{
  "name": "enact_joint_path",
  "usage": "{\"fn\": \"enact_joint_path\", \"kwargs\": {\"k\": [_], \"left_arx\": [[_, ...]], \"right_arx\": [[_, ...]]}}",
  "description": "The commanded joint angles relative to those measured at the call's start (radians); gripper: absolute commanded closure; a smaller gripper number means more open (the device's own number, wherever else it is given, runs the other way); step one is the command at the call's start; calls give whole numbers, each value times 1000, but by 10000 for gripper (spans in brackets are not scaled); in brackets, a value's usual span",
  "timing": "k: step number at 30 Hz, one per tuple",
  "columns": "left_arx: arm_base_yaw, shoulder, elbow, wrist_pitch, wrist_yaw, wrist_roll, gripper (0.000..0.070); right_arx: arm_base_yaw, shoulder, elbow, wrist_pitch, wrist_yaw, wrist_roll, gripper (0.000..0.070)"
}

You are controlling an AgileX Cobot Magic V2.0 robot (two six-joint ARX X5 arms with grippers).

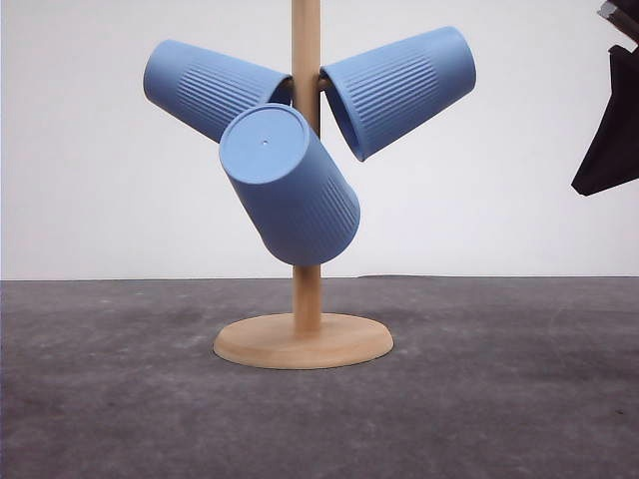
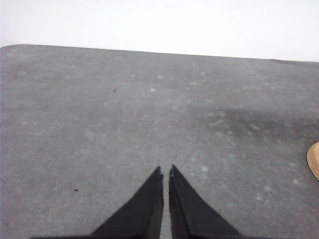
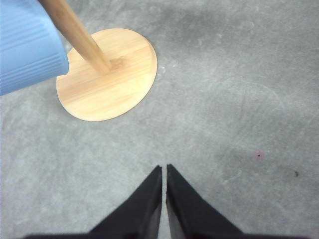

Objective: Place three cups

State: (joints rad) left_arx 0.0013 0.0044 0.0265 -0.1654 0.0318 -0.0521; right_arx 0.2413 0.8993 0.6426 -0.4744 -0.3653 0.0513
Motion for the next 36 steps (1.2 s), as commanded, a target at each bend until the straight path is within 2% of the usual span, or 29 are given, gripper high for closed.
{"fn": "enact_joint_path", "kwargs": {"k": [1,5,7,8,10,13,16,22,26,30,36], "left_arx": [[-2,-1,-14,9,0,7,700],[-2,-1,-14,9,0,7,700],[-2,-1,-14,9,0,7,700],[-2,-1,-14,9,0,7,700],[-2,-1,-14,9,1,7,700],[-2,-1,-14,9,0,7,700],[-2,-1,-14,9,0,7,700],[-2,-1,-14,9,0,7,700],[-2,-1,-14,9,1,7,700],[-2,-1,-14,9,0,7,700],[-2,-1,-14,8,0,7,700]], "right_arx": [[4,6,14,10,-1,-7,691],[4,6,14,11,0,-7,691],[5,-14,13,16,24,-93,691],[4,-32,8,19,44,-104,691],[2,-88,-26,44,120,-111,691],[-11,-219,-143,128,306,-95,691],[-45,-374,-280,211,403,-74,691],[-136,-675,-503,261,407,-51,691],[-176,-816,-586,262,398,-44,691],[-202,-892,-623,287,343,-47,691],[-219,-896,-630,302,339,-58,691]]}}
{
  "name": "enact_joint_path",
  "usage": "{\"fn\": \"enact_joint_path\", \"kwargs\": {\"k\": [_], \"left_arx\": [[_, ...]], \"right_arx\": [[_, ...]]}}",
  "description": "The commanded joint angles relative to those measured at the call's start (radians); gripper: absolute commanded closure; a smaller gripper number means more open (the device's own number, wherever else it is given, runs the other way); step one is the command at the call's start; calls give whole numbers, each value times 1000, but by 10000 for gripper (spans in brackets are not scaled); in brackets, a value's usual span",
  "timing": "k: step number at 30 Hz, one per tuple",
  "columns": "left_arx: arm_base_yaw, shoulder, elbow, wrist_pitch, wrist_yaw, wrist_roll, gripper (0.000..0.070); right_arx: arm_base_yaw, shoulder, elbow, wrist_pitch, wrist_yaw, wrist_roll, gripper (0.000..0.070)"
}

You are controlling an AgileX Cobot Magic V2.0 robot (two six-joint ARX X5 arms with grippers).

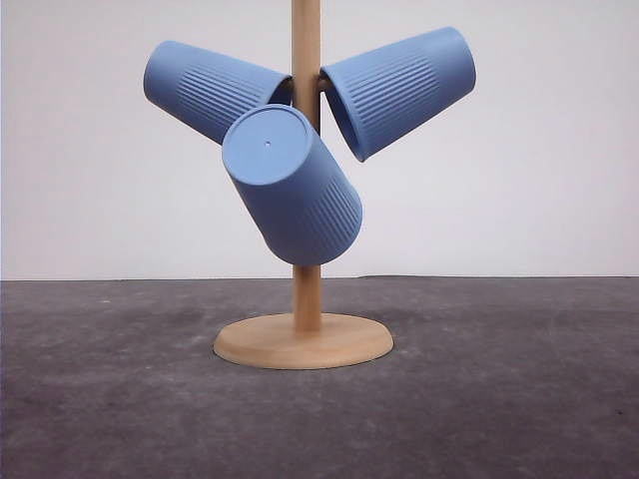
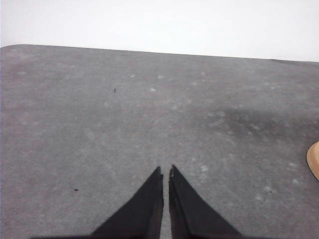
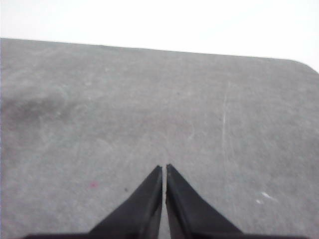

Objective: Place three cups

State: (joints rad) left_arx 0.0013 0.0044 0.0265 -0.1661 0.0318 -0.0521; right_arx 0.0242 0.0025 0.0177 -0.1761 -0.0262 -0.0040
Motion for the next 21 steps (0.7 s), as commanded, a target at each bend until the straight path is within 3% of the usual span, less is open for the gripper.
{"fn": "enact_joint_path", "kwargs": {"k": [1,21], "left_arx": [[-2,-1,-14,10,0,7,700],[-2,-1,-14,9,0,7,700]], "right_arx": [[-2,1,-6,2,0,-2,691],[-2,1,-5,19,0,-3,691]]}}
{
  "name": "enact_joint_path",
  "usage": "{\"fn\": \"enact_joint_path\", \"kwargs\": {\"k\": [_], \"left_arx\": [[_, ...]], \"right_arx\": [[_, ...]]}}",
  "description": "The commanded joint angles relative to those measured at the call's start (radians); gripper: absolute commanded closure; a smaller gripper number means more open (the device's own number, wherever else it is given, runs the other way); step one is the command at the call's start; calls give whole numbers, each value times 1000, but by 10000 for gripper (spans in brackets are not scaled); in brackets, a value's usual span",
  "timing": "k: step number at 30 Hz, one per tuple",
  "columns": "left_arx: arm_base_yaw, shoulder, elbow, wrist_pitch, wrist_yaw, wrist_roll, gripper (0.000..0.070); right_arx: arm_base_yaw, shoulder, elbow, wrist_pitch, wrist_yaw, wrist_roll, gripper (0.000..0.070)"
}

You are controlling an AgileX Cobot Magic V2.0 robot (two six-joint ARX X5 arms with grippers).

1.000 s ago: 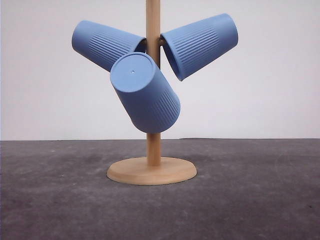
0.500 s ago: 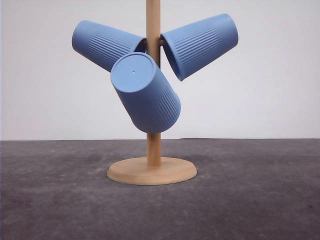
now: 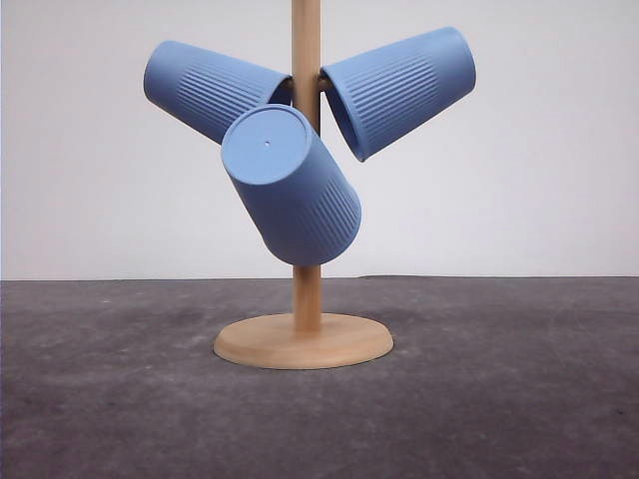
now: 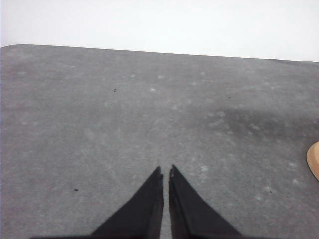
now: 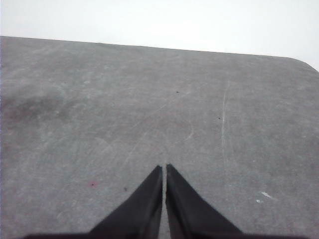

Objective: Place three cups

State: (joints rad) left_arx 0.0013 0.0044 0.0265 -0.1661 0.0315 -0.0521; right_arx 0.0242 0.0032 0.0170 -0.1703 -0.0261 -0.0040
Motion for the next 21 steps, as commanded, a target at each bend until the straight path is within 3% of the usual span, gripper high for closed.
{"fn": "enact_joint_path", "kwargs": {"k": [1,21], "left_arx": [[-2,-1,-14,10,1,7,700],[-2,-1,-14,10,1,7,700]], "right_arx": [[-2,0,-5,13,0,-3,691],[-2,0,-5,13,0,-3,691]]}}
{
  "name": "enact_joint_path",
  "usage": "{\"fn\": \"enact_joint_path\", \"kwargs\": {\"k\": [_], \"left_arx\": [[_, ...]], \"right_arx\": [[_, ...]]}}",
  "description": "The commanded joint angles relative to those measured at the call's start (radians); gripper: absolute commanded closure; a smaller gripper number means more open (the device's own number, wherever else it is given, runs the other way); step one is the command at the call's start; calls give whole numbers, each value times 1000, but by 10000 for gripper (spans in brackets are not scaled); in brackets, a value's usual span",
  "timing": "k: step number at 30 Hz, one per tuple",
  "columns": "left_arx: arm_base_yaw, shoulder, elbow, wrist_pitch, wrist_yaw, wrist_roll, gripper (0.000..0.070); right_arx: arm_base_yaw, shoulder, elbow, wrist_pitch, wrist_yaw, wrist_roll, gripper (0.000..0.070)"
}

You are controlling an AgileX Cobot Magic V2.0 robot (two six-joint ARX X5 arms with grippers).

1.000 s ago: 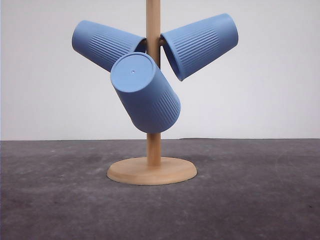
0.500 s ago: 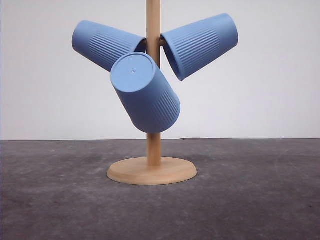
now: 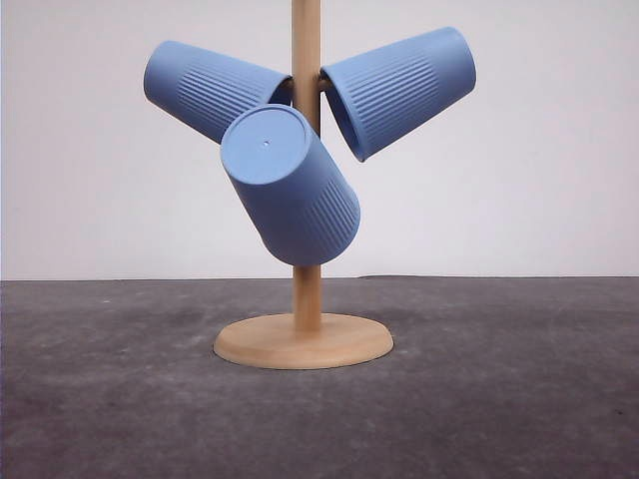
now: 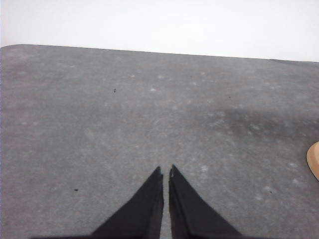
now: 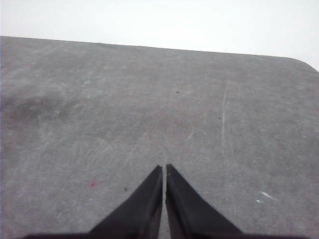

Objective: Place three cups

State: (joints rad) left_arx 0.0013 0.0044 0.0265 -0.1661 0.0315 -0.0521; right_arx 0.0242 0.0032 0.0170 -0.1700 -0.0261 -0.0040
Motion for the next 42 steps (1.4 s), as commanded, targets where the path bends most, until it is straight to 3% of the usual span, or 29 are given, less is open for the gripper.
{"fn": "enact_joint_path", "kwargs": {"k": [1,42], "left_arx": [[-2,-1,-14,10,1,7,700],[-2,-1,-14,10,1,7,700]], "right_arx": [[-2,0,-5,13,0,-3,691],[-2,0,-5,13,0,-3,691]]}}
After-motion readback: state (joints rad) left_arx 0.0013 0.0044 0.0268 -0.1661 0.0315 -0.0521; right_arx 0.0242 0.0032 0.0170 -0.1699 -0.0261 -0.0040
